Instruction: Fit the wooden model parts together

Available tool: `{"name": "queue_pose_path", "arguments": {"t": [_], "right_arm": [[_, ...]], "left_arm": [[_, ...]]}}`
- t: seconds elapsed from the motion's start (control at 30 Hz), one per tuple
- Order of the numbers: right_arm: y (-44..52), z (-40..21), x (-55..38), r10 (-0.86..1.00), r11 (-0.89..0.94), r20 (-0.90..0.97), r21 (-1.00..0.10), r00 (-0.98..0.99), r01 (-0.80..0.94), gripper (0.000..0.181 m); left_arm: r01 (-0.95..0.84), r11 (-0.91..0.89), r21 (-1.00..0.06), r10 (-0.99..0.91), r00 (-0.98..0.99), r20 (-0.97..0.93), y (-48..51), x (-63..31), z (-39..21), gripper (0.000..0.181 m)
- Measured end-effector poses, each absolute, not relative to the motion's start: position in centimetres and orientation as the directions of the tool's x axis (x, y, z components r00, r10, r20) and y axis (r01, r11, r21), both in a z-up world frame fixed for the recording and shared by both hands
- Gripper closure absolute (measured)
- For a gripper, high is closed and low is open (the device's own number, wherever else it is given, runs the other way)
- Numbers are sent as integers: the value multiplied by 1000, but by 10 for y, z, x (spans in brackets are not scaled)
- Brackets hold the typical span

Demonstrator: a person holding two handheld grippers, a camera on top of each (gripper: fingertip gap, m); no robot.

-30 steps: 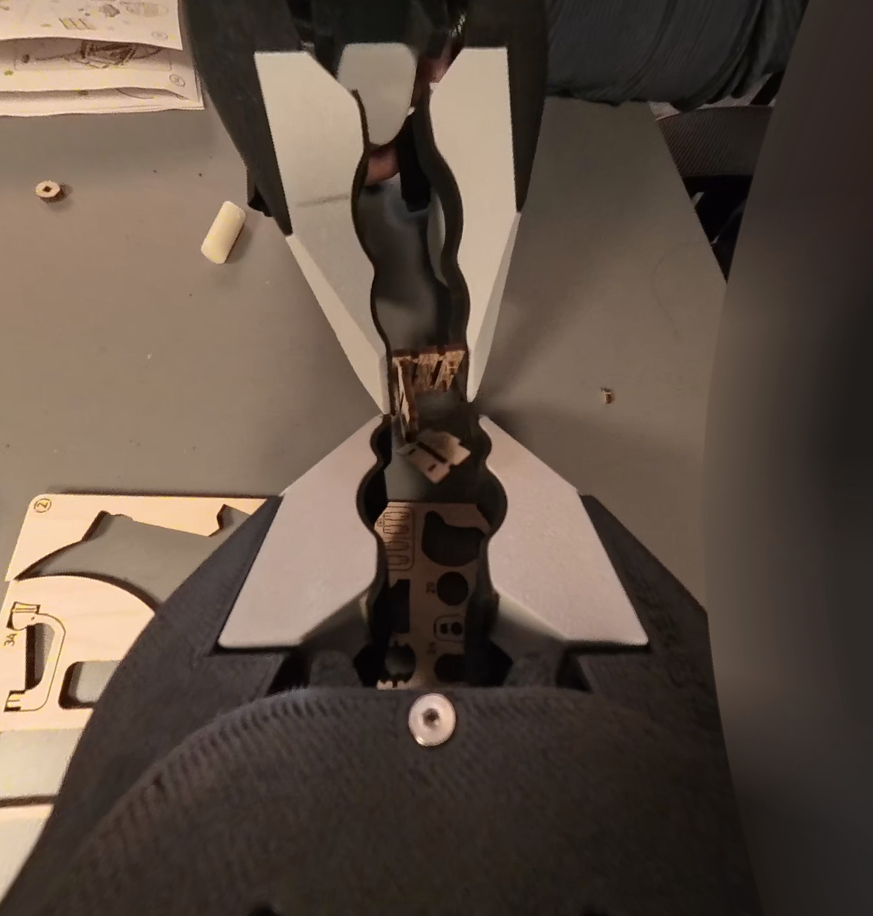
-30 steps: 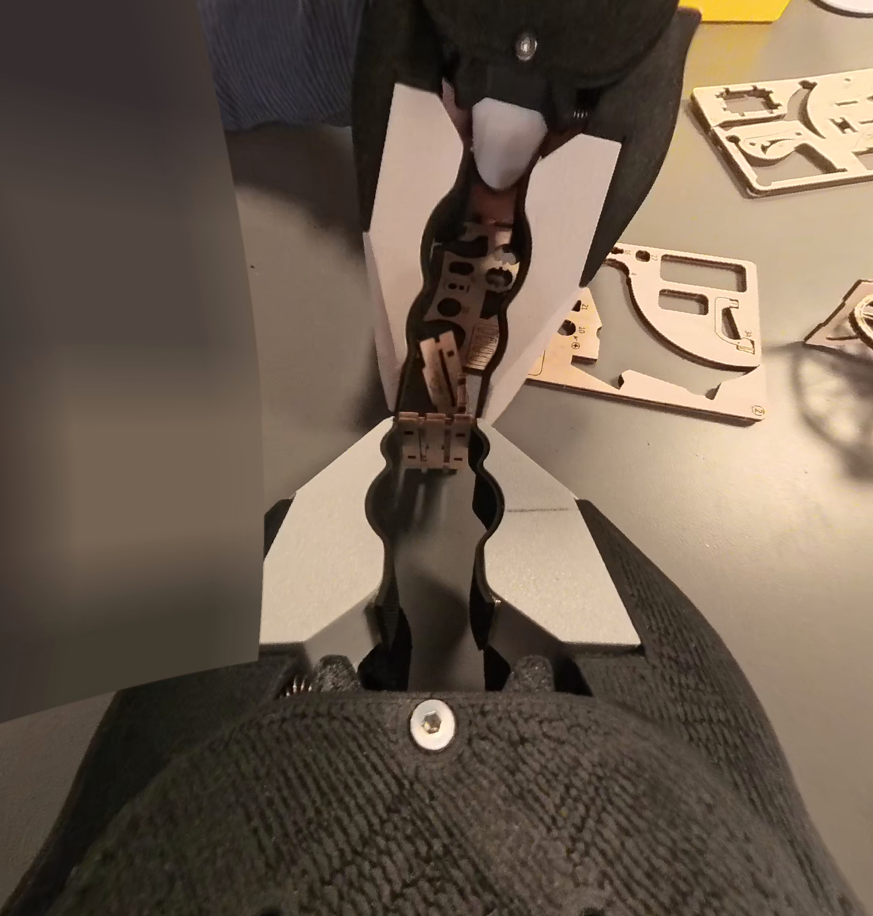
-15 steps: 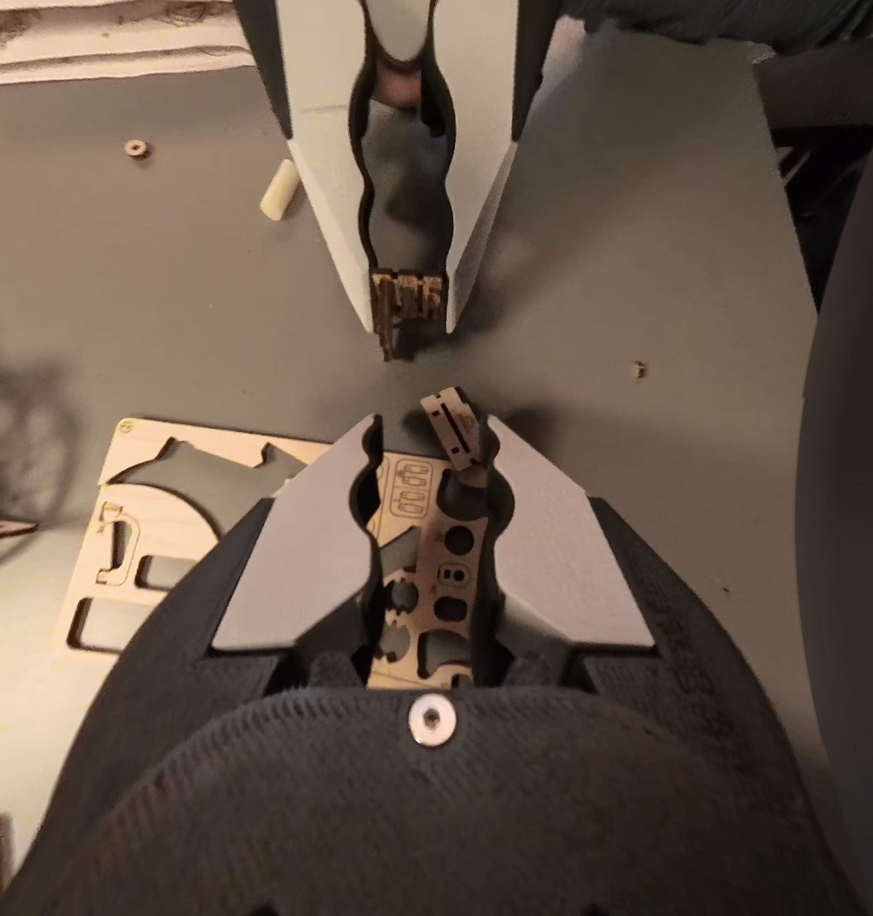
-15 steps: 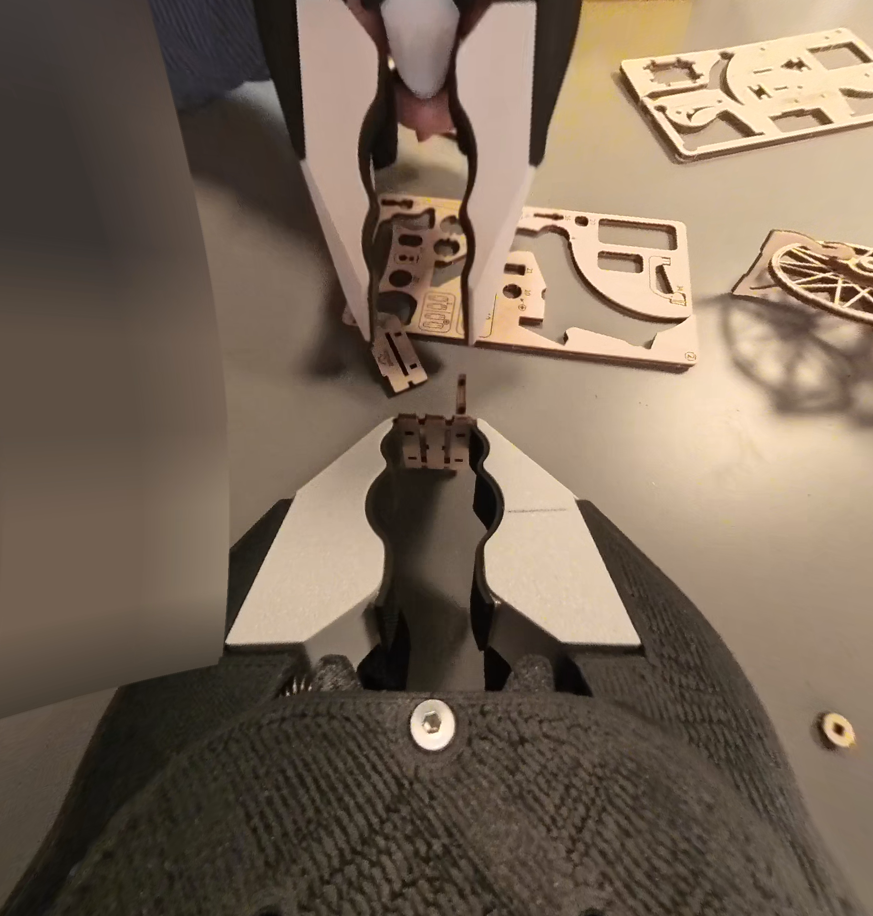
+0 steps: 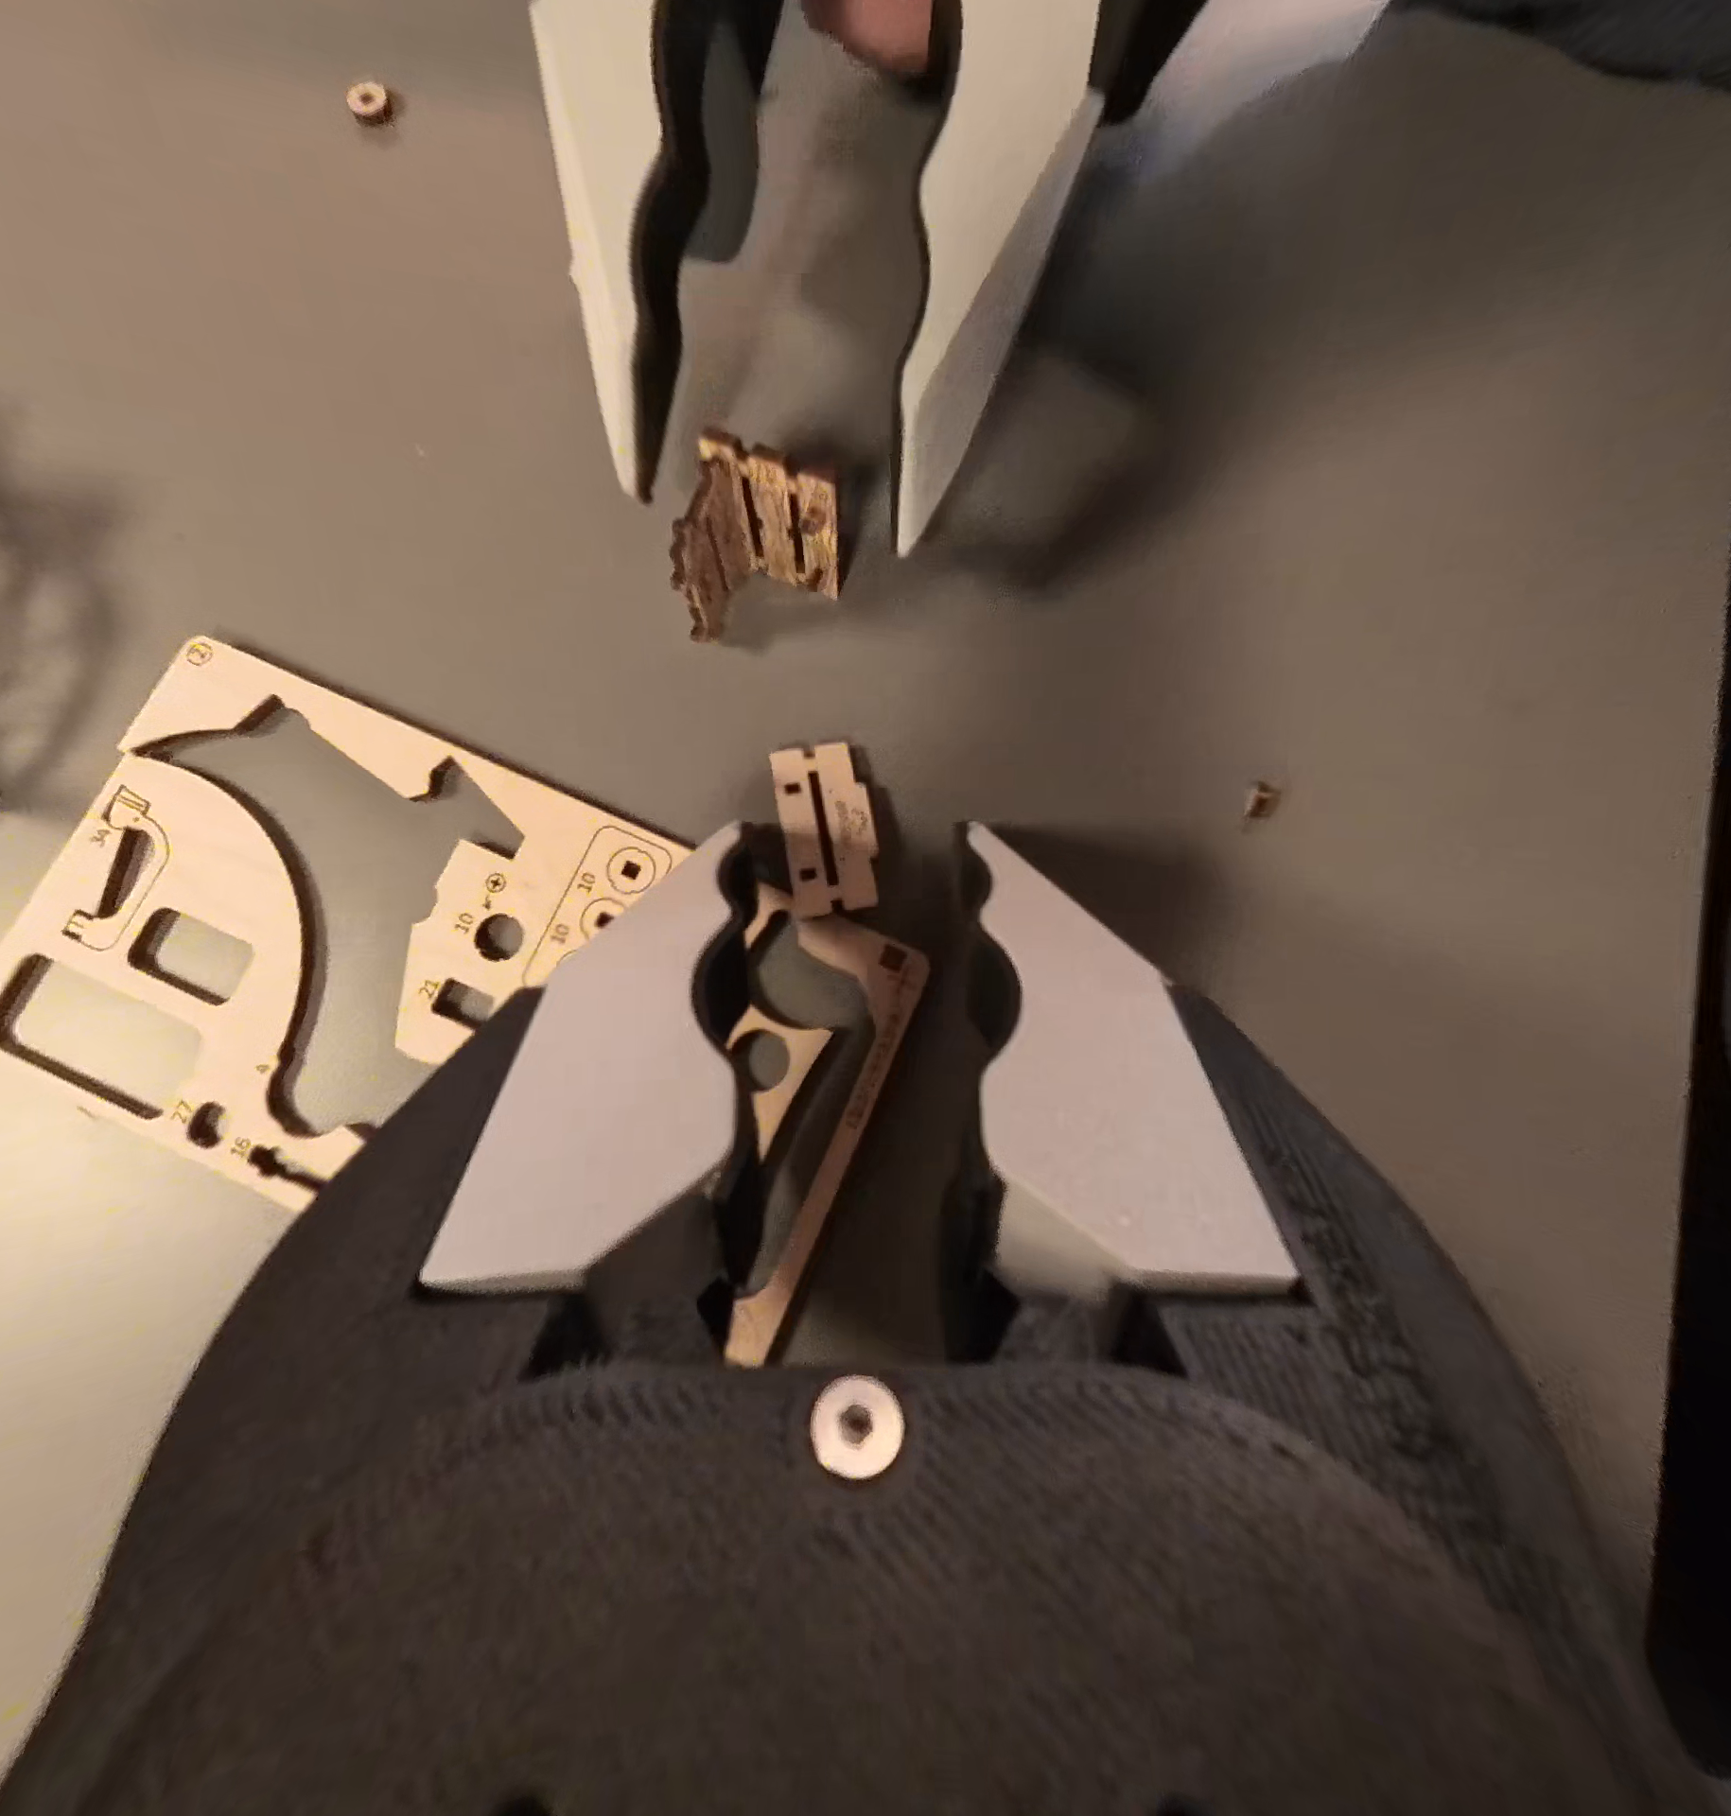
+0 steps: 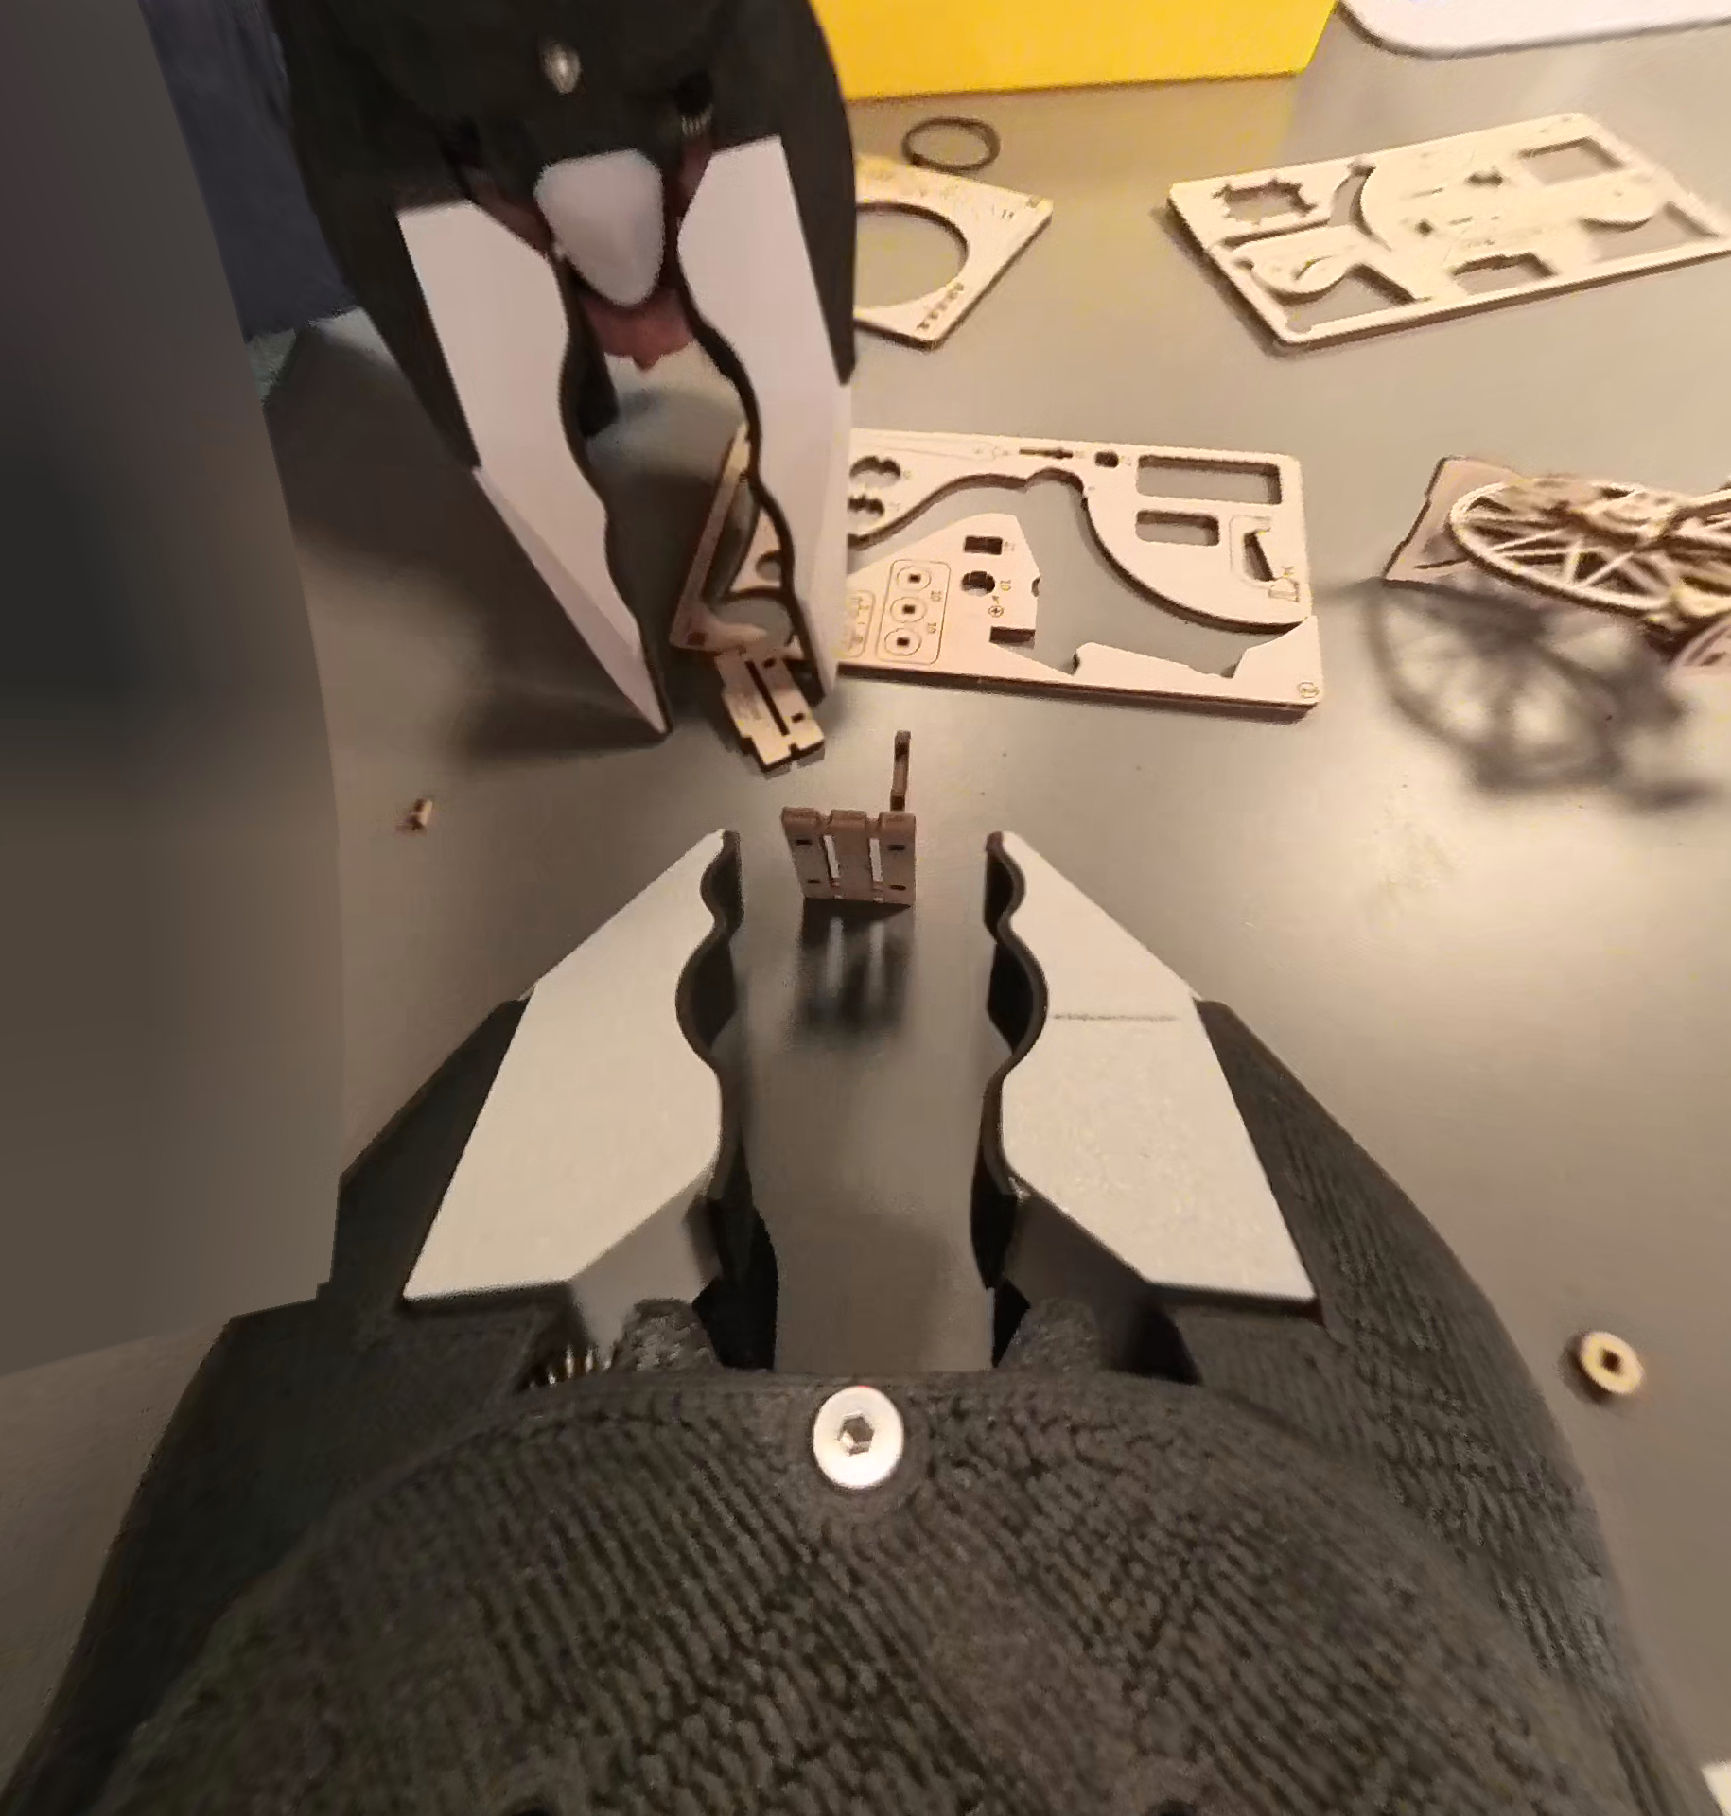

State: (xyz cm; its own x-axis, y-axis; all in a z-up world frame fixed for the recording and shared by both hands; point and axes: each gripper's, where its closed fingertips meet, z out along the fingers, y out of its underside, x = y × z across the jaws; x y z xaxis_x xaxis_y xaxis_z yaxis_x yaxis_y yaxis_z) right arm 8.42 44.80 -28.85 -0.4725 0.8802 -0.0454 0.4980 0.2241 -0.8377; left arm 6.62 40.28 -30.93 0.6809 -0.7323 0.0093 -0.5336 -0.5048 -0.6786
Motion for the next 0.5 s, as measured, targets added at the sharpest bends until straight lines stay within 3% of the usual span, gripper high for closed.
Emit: {"name": "queue_pose_path", "arguments": {"t": [0.13,0.2,0.4,0.5], "right_arm": [[447,-261,86,877,266,49,-879,-479,396,129],[434,-251,88,846,353,139,-869,-514,347,131],[394,-263,86,686,665,403,-684,-606,299,153],[388,-266,85,563,798,557,-558,-611,227,152]], "left_arm": [[-552,-532,-642,-716,698,-9,403,69,-310,164],[-574,-530,-625,-712,701,-41,403,68,-310,164],[-628,-499,-597,-706,694,-140,393,69,-295,164],[-605,-496,-623,-702,701,-123,384,74,-279,164]]}}
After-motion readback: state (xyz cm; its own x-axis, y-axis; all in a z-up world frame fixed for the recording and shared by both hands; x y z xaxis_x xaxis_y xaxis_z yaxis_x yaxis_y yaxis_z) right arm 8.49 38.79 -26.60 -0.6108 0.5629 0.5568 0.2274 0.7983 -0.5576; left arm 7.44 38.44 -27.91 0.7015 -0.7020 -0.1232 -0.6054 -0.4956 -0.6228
